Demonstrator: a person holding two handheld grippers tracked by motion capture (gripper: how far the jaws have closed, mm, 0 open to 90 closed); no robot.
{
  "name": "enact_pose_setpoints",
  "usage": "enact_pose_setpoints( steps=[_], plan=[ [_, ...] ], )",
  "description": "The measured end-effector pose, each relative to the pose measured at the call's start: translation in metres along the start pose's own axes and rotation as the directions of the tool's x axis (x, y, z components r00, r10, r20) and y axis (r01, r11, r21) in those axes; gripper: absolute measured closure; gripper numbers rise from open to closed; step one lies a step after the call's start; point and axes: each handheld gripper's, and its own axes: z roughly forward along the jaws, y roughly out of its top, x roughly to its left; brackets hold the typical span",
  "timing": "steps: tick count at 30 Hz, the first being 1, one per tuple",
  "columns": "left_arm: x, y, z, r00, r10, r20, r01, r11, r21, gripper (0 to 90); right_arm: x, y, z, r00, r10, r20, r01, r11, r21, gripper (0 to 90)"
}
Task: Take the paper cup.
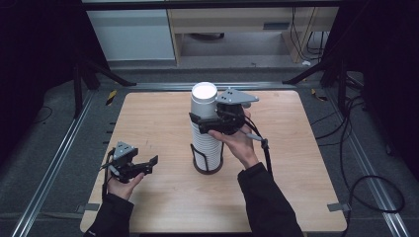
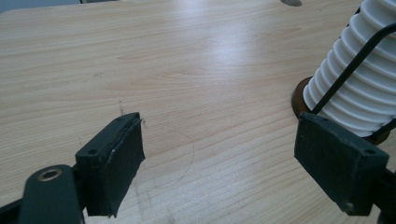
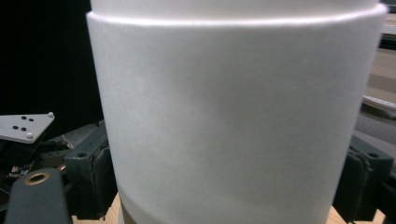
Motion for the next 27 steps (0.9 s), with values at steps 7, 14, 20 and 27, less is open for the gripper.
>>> enact_pose_setpoints(
  steps=[7, 14, 20, 27],
  plan=[
    [0.0, 0.0, 0.0, 1.0, -0.001, 0.0, 0.001, 1.0, -0.001, 15.1, 0.0, 0.003, -0.003, 1.0, 0.0, -0.006, 0.0, 0.999, -0.041, 13.7],
    [-0.001, 0.0, -0.001, 1.0, 0.004, 0.002, -0.004, 1.0, 0.001, 15.0, 0.002, 0.02, -0.011, 0.9999, -0.007, -0.008, 0.007, 0.998, -0.065, 14.4],
    [0.0, 0.0, -0.001, 1.0, -0.001, 0.002, 0.001, 1.0, 0.0, 15.1, 0.003, 0.03, -0.016, 0.9998, -0.02, -0.01, 0.019, 0.996, -0.088, 14.6],
    [0.0, 0.001, -0.002, 1.0, 0.001, 0.005, -0.001, 1.0, 0.0, 15.1, 0.006, 0.048, -0.027, 0.9992, -0.038, -0.016, 0.035, 0.991, -0.131, 14.7]
  ],
)
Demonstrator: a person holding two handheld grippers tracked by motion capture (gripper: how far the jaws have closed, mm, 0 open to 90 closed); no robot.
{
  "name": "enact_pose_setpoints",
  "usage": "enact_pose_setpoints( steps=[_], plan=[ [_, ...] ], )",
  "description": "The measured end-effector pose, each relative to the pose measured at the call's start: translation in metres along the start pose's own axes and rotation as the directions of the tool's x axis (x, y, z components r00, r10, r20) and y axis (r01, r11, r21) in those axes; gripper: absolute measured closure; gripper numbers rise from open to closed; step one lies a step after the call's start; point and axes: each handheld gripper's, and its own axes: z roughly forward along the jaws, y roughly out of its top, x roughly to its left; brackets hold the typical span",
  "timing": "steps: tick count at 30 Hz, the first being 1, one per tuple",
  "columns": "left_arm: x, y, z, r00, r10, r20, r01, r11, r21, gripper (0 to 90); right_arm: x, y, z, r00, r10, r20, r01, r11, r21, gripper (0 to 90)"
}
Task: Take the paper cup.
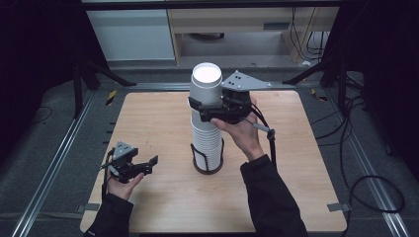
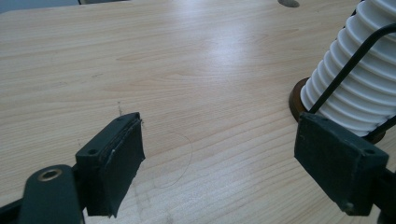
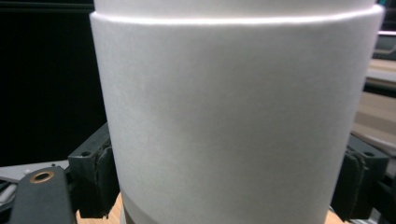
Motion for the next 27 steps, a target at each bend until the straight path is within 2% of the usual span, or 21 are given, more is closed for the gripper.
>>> enact_pose_setpoints(
  steps=[6, 13, 16, 17, 22, 27],
  plan=[
    [0.0, 0.0, 0.0, 1.0, 0.002, 0.005, -0.002, 1.0, 0.002, 15.2, 0.001, 0.018, -0.011, 0.9995, -0.032, 0.007, 0.032, 0.999, -0.028, 14.7],
    [0.0, 0.001, -0.001, 1.0, 0.003, 0.007, -0.003, 1.0, 0.002, 15.4, -0.002, 0.025, -0.027, 0.9982, -0.054, 0.028, 0.055, 0.998, -0.039, 14.6],
    [0.0, 0.001, -0.002, 1.0, 0.004, 0.007, -0.004, 1.0, 0.001, 15.4, -0.008, 0.023, -0.041, 0.9971, -0.06, 0.048, 0.062, 0.997, -0.035, 14.6],
    [0.0, 0.001, -0.002, 1.0, 0.004, 0.007, -0.004, 1.0, 0.001, 15.3, -0.008, 0.023, -0.041, 0.9971, -0.06, 0.048, 0.062, 0.997, -0.035, 14.6],
    [-0.003, 0.003, -0.003, 0.9997, 0.014, 0.019, -0.014, 0.9999, 0.004, 15.4, -0.017, 0.011, -0.064, 0.9944, -0.077, 0.072, 0.078, 0.997, -0.009, 14.7],
    [-0.005, 0.003, -0.003, 0.9993, 0.025, 0.028, -0.026, 0.9996, 0.013, 15.5, -0.024, -0.003, -0.081, 0.9948, -0.065, 0.079, 0.064, 0.998, 0.003, 14.7]
  ],
)
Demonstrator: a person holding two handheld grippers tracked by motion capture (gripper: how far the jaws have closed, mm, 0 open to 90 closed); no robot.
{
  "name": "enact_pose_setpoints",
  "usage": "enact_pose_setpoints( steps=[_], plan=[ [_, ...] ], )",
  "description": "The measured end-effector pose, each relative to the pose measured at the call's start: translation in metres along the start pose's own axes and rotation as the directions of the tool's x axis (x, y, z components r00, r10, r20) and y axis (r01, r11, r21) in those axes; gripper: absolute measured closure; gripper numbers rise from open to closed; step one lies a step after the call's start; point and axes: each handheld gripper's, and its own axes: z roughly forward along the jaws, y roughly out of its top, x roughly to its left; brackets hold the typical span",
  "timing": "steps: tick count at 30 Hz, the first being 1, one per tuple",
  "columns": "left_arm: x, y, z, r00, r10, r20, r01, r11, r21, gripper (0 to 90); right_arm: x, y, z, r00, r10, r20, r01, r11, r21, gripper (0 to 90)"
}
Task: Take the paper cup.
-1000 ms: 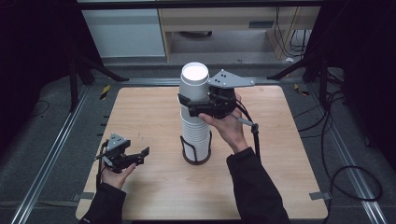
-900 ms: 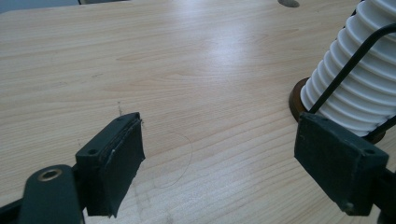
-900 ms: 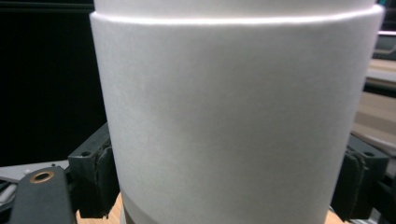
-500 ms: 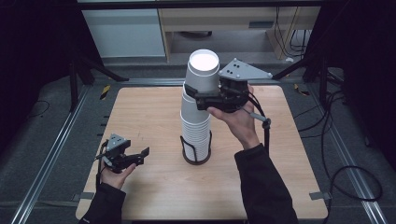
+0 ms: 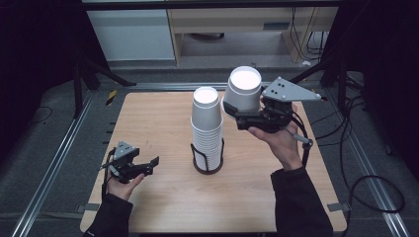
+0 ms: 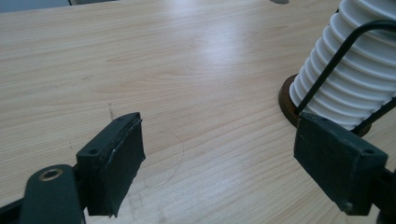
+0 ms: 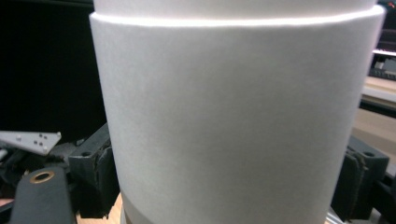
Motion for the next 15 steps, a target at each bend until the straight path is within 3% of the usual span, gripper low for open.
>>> enact_pose_setpoints(
  steps=[5, 15],
  plan=[
    [-0.004, 0.001, 0.0, 0.9997, 0.017, 0.016, -0.017, 0.9998, 0.005, 15.5, -0.01, -0.027, -0.018, 0.9998, 0.018, 0.008, -0.018, 0.999, 0.041, 14.7],
    [-0.009, 0.002, 0.002, 0.9987, 0.032, 0.04, -0.033, 0.9993, 0.016, 15.5, -0.018, -0.071, -0.031, 0.9986, 0.05, -0.016, -0.048, 0.993, 0.107, 14.7]
  ],
)
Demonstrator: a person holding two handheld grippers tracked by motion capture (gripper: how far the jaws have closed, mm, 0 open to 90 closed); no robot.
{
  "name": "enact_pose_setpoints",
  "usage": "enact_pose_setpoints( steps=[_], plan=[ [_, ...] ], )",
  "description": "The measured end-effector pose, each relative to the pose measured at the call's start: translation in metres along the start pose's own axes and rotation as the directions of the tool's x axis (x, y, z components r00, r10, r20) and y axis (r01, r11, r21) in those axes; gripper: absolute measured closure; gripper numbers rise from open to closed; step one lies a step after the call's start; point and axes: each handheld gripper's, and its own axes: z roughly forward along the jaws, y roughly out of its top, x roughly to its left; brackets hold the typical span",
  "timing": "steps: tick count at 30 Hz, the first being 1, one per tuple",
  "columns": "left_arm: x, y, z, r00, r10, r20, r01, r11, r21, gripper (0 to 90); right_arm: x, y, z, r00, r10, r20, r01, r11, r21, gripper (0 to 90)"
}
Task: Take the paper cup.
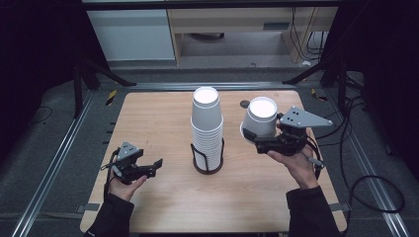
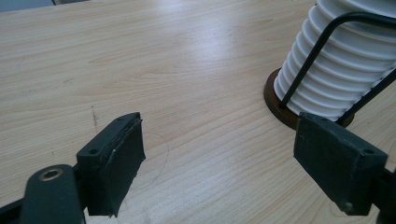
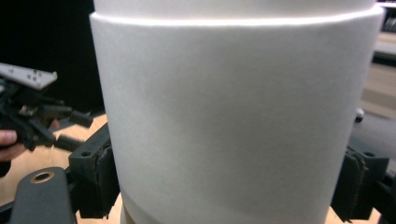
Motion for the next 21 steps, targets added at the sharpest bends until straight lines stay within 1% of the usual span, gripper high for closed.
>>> enact_pose_setpoints(
  steps=[2, 3, 4, 5, 7, 8, 9, 10, 11, 12, 14, 16, 17, 18, 19, 20, 21],
  plan=[
    [-0.001, 0.0, 0.0, 1.0, 0.006, 0.005, -0.006, 1.0, 0.004, 15.5, -0.001, -0.009, 0.0, 0.9999, 0.009, -0.006, -0.009, 1.0, 0.013, 14.7],
    [-0.002, 0.0, 0.0, 1.0, 0.007, 0.007, -0.007, 1.0, 0.004, 15.5, -0.001, -0.013, 0.001, 0.9999, 0.006, -0.011, -0.006, 1.0, 0.024, 14.7],
    [-0.003, 0.001, 0.0, 0.9998, 0.014, 0.012, -0.014, 0.9999, 0.006, 15.5, -0.002, -0.022, 0.002, 0.9998, 0.005, -0.017, -0.004, 0.999, 0.042, 14.7],
    [-0.003, 0.001, 0.0, 0.9998, 0.014, 0.012, -0.014, 0.9999, 0.006, 15.5, -0.002, -0.022, 0.002, 0.9998, 0.005, -0.017, -0.004, 0.999, 0.042, 14.7],
    [-0.004, 0.002, -0.001, 0.9997, 0.018, 0.02, -0.018, 0.9998, 0.007, 15.5, -0.002, -0.03, 0.002, 0.9997, 0.007, -0.024, -0.005, 0.998, 0.057, 14.7],
    [-0.005, 0.002, -0.001, 0.9993, 0.022, 0.028, -0.022, 0.9997, 0.006, 15.5, -0.002, -0.036, 0.002, 0.9995, 0.006, -0.031, -0.004, 0.997, 0.074, 14.6],
    [-0.005, 0.002, -0.001, 0.9993, 0.022, 0.028, -0.022, 0.9997, 0.006, 15.5, -0.002, -0.036, 0.002, 0.9995, 0.006, -0.031, -0.004, 0.997, 0.074, 14.6],
    [-0.007, 0.002, -0.001, 0.999, 0.025, 0.036, -0.025, 0.9997, 0.004, 15.5, -0.001, -0.044, 0.002, 0.9991, 0.007, -0.042, -0.004, 0.996, 0.09, 14.7],
    [-0.007, 0.002, -0.001, 0.999, 0.025, 0.036, -0.025, 0.9997, 0.004, 15.5, -0.001, -0.044, 0.002, 0.9991, 0.007, -0.042, -0.004, 0.996, 0.09, 14.7],
    [-0.008, 0.003, 0.0, 0.9987, 0.031, 0.042, -0.031, 0.9995, 0.006, 15.5, 0.0, -0.051, 0.003, 0.9984, 0.01, -0.056, -0.005, 0.995, 0.096, 14.6],
    [-0.01, 0.003, 0.0, 0.998, 0.037, 0.051, -0.038, 0.9992, 0.009, 15.4, 0.0, -0.054, 0.004, 0.9981, 0.012, -0.061, -0.006, 0.995, 0.1, 14.6],
    [-0.012, 0.003, 0.001, 0.9971, 0.04, 0.064, -0.041, 0.9991, 0.012, 15.3, 0.002, -0.061, 0.006, 0.9967, 0.016, -0.08, -0.007, 0.994, 0.111, 14.6],
    [-0.014, 0.003, 0.001, 0.9958, 0.046, 0.079, -0.047, 0.9988, 0.015, 15.3, 0.003, -0.066, 0.009, 0.9956, 0.009, -0.093, 0.004, 0.99, 0.14, 14.6],
    [-0.015, 0.004, 0.001, 0.9953, 0.051, 0.083, -0.052, 0.9985, 0.018, 15.3, 0.004, -0.069, 0.01, 0.9951, 0.001, -0.099, 0.014, 0.989, 0.148, 14.6],
    [-0.015, 0.004, 0.001, 0.9953, 0.051, 0.083, -0.052, 0.9985, 0.018, 15.2, 0.004, -0.069, 0.01, 0.9951, 0.001, -0.099, 0.014, 0.989, 0.148, 14.6],
    [-0.016, 0.004, 0.001, 0.9946, 0.056, 0.088, -0.058, 0.9982, 0.019, 15.2, 0.005, -0.072, 0.012, 0.9927, 0.006, -0.12, 0.012, 0.988, 0.156, 14.6],
    [-0.017, 0.004, 0.001, 0.9934, 0.061, 0.097, -0.063, 0.9978, 0.021, 15.2, 0.005, -0.072, 0.012, 0.9927, 0.006, -0.12, 0.012, 0.988, 0.156, 14.6]
  ],
)
